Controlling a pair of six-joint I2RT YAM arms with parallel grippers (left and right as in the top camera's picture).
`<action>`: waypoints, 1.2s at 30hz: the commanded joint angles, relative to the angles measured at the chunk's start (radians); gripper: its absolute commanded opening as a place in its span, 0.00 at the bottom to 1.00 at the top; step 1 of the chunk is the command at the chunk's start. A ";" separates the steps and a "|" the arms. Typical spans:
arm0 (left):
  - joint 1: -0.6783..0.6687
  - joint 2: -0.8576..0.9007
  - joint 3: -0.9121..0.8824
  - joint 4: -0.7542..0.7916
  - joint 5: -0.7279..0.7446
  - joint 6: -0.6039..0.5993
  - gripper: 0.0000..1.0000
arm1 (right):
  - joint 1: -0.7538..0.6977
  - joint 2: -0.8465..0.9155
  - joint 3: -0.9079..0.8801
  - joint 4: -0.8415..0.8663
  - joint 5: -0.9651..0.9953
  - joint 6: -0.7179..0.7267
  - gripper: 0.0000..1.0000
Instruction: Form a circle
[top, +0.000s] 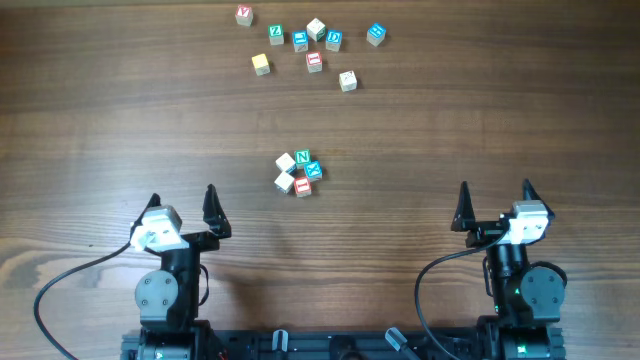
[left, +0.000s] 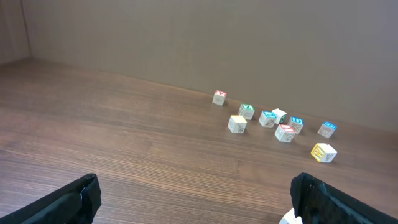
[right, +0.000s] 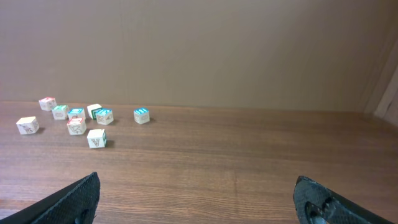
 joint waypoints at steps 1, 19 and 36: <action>0.005 -0.005 -0.001 -0.002 -0.020 0.032 1.00 | 0.004 -0.013 -0.001 0.000 0.019 -0.020 1.00; 0.005 -0.005 -0.001 -0.009 0.048 0.031 1.00 | 0.004 -0.013 -0.001 0.000 0.019 -0.020 1.00; 0.005 -0.006 -0.001 -0.009 0.047 0.031 1.00 | 0.004 -0.013 -0.001 0.000 0.019 -0.020 1.00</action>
